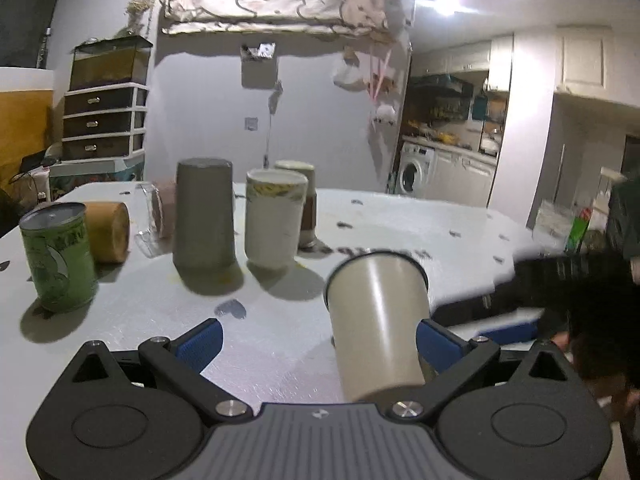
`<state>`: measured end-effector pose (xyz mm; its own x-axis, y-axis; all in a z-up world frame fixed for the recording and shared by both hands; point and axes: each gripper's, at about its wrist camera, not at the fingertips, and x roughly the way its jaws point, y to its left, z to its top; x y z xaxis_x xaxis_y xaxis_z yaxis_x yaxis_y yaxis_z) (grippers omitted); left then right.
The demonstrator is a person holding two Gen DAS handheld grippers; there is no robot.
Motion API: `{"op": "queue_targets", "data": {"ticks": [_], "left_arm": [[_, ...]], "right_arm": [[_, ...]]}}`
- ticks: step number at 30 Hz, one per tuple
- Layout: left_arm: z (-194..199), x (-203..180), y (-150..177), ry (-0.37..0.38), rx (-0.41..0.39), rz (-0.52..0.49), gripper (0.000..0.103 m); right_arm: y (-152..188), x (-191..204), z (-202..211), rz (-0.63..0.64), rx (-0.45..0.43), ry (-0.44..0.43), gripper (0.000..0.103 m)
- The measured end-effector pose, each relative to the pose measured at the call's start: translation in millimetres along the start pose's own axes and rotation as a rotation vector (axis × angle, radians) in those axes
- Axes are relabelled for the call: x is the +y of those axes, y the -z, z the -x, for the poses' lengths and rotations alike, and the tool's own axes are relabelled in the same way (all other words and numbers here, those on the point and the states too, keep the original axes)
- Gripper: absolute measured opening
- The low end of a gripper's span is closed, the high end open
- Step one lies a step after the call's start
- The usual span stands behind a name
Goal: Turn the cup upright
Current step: 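Grasp the grey metal cup's base with the right gripper, then lift and turn the cup upright with the right gripper, carry it beside the wine glass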
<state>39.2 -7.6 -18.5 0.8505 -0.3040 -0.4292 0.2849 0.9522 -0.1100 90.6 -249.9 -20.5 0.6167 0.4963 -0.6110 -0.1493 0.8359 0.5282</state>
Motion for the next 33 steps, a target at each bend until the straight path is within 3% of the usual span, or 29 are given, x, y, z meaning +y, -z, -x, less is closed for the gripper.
{"op": "queue_targets", "data": {"ticks": [10,17,22,28,33], "left_arm": [[-5,-1,4,0.011,0.019,0.004,0.102],[-6,-1,5,0.029,0.022,0.006,0.102],[-5,-1,7,0.035,0.024,0.008,0.102],[-2,1,7,0.040,0.010,0.015,0.102],[-2,-4,7,0.048,0.007,0.003,0.102]], "right_arm": [[-35,3,-38,-0.216,0.137,-0.105,0.102],[-47,16,-71,-0.244,0.270,-0.134,0.090],[-50,19,-82,-0.256,0.293,-0.149,0.077],[-54,30,-48,-0.070,0.155,-0.076,0.077],[-68,27,-8,0.098,-0.005,0.068,0.077]]}}
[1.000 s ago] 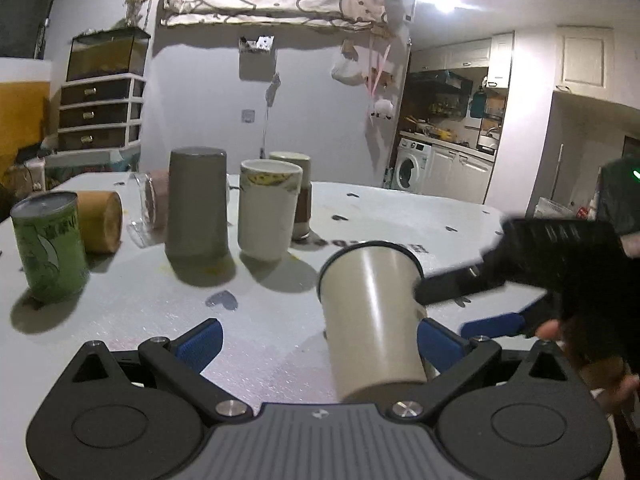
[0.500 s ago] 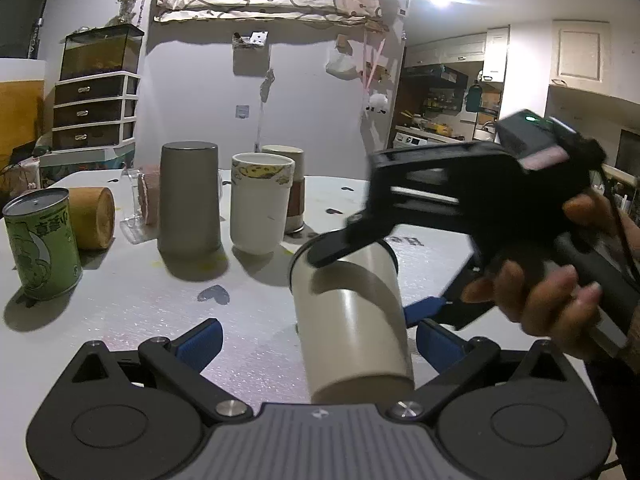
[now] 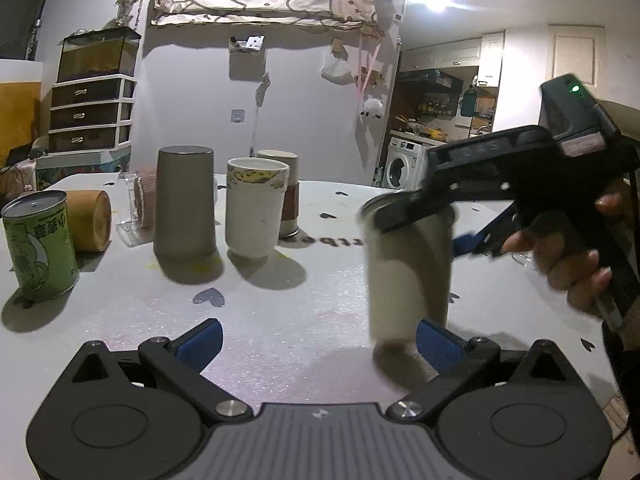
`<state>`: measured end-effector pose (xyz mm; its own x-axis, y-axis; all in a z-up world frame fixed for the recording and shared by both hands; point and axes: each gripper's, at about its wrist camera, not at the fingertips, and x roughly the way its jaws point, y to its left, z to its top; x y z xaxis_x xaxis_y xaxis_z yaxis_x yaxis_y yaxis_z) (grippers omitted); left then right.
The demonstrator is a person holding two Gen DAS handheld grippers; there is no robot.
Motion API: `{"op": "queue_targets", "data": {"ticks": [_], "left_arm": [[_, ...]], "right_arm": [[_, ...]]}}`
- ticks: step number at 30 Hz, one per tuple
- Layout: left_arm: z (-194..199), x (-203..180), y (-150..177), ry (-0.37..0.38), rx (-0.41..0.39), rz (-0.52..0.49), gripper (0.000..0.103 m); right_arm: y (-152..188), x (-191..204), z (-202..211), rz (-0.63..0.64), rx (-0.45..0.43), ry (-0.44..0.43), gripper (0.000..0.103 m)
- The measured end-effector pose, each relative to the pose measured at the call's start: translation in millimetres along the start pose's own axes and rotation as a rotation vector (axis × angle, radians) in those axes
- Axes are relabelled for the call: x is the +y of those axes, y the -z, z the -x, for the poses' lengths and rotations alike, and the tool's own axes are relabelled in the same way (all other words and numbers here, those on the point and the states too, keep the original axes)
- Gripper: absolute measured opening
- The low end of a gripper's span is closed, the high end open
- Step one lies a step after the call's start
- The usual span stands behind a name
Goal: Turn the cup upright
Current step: 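Lift and turn the cup upright with the right gripper, carry it beside the wine glass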
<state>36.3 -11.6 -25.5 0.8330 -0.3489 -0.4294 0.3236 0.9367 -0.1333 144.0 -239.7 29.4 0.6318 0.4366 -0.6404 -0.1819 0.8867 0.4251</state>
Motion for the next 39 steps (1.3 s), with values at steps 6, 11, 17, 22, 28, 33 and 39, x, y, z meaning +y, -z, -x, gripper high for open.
{"op": "queue_targets", "data": {"ticks": [6,11,17,22,28,33,39], "left_arm": [[-3,-5,0,0.004,0.005,-0.014,0.102],[-5,-7,1,0.003,0.010,-0.022,0.102],[-8,-11,1,0.004,0.017,-0.030,0.102],[-9,-14,1,0.003,0.016,-0.040,0.102],[-6,-18,1,0.008,0.008,-0.054,0.102],[-7,-20,1,0.006,0.012,-0.057,0.102],[-7,-22,0,0.009,0.011,-0.060,0.102]], "right_arm": [[-24,-31,26,0.122,-0.157,0.272,0.077],[-48,-69,39,0.135,-0.239,0.458,0.076],[-72,-105,46,0.167,-0.340,0.641,0.076],[-83,-131,37,0.122,-0.312,0.700,0.076],[-80,-147,24,0.095,-0.305,0.763,0.077],[-71,-158,19,0.057,-0.335,0.746,0.077],[-65,-157,22,0.061,-0.346,0.726,0.095]]}}
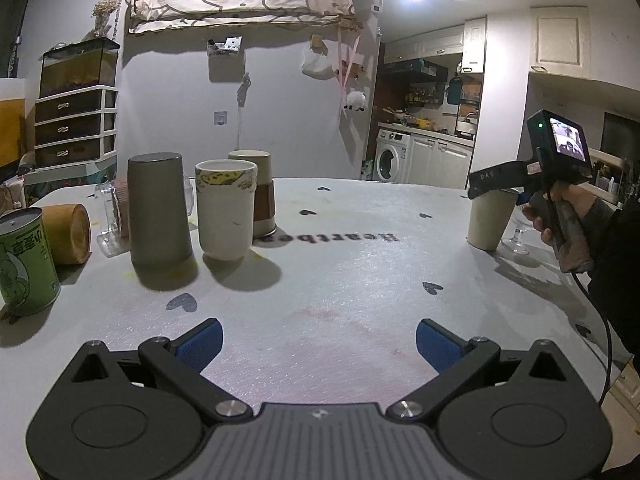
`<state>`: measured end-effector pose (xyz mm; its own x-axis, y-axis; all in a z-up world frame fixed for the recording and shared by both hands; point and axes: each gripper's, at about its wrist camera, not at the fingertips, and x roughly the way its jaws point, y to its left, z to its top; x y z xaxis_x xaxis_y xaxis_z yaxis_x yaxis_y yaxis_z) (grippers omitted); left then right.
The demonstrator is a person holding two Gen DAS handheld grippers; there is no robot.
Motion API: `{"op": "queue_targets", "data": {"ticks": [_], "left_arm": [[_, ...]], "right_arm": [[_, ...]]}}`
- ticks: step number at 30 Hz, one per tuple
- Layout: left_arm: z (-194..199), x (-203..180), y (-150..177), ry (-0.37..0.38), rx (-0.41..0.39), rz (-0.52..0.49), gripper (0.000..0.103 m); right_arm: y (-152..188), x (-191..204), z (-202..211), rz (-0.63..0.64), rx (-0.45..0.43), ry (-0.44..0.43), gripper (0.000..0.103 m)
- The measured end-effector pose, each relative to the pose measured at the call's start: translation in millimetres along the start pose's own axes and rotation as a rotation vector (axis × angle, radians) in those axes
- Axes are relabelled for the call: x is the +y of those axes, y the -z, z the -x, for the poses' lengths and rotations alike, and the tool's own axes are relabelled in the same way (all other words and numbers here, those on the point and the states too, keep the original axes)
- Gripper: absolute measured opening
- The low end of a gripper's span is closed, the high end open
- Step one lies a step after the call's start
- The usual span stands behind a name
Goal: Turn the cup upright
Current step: 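Lift and turn the cup upright with the right gripper, carry it beside the wine glass, then set the cup upright on the table and open the right gripper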
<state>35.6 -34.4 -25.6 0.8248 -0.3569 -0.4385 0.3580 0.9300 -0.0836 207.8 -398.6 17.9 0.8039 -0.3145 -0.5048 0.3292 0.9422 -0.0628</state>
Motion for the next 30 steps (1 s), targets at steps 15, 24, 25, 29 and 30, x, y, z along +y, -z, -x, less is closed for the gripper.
{"op": "queue_targets", "data": {"ticks": [15,24,25,29,30], "left_arm": [[3,-12,-20,-0.023,-0.048,-0.012,0.102],[3,-37,-27,-0.024,-0.072,-0.042,0.103],[3,-40,-27,-0.026,-0.071,-0.046,0.103],[4,-49,-26,-0.020,-0.070,-0.049,0.103],[4,-51,-26,-0.019,-0.070,-0.049,0.103]], "right_arm": [[47,-19,149,-0.059,-0.249,-0.103,0.101],[109,-19,209,-0.055,-0.251,-0.156,0.103],[115,-18,213,-0.050,-0.252,-0.150,0.103],[134,-18,227,-0.058,-0.245,-0.154,0.103],[138,-18,230,-0.055,-0.246,-0.155,0.103]]}}
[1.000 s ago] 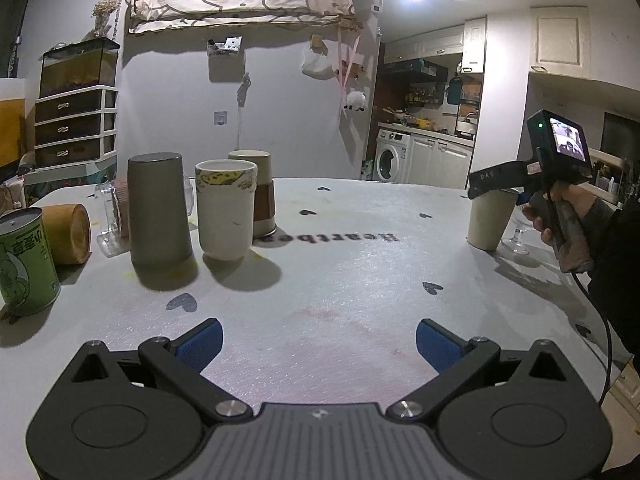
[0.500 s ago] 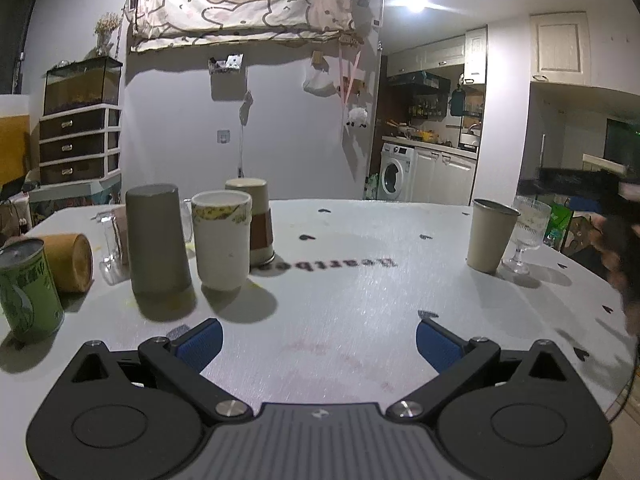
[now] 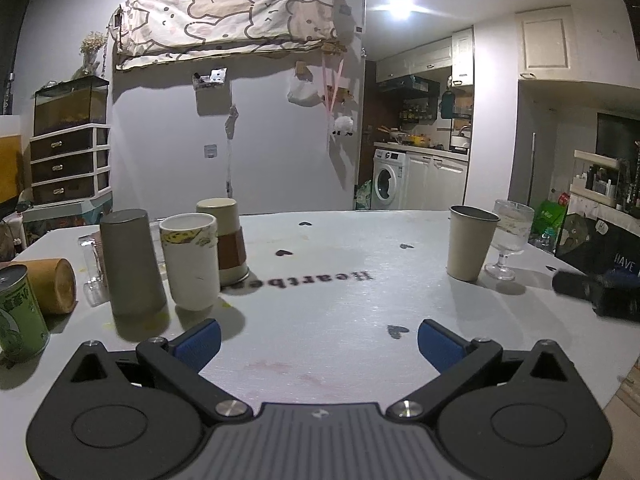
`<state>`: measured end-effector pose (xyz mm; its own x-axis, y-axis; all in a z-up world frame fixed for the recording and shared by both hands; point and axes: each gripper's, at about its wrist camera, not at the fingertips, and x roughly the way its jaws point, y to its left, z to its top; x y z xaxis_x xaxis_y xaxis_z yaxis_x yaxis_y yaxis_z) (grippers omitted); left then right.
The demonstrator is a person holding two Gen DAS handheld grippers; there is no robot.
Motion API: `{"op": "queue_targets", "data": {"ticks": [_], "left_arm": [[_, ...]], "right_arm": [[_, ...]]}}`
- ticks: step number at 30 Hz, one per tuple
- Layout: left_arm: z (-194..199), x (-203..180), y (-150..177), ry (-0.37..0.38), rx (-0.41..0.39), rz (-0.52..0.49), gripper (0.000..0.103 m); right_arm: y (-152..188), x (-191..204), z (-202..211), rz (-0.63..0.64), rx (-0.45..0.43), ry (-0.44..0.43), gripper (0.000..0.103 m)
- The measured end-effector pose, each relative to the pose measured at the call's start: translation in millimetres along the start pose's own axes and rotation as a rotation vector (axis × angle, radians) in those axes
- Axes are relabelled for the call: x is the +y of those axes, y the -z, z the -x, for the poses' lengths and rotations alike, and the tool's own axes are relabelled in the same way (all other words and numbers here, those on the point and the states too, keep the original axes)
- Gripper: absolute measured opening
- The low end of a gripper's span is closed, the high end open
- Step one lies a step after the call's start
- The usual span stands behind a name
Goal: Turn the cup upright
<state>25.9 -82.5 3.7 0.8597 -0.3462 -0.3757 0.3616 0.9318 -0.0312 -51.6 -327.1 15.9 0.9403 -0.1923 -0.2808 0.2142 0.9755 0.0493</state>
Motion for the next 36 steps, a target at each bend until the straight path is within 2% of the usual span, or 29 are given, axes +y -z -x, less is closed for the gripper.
{"op": "queue_targets", "data": {"ticks": [7,36], "left_arm": [[1,-5,1,-0.008,-0.001,0.010,0.103],[8,2,-3,-0.017,-0.016,0.012,0.103]], "right_arm": [[7,2,16,0.015,-0.012,-0.017,0.103],[6,14,12,0.042,0.018,-0.017,0.103]]}}
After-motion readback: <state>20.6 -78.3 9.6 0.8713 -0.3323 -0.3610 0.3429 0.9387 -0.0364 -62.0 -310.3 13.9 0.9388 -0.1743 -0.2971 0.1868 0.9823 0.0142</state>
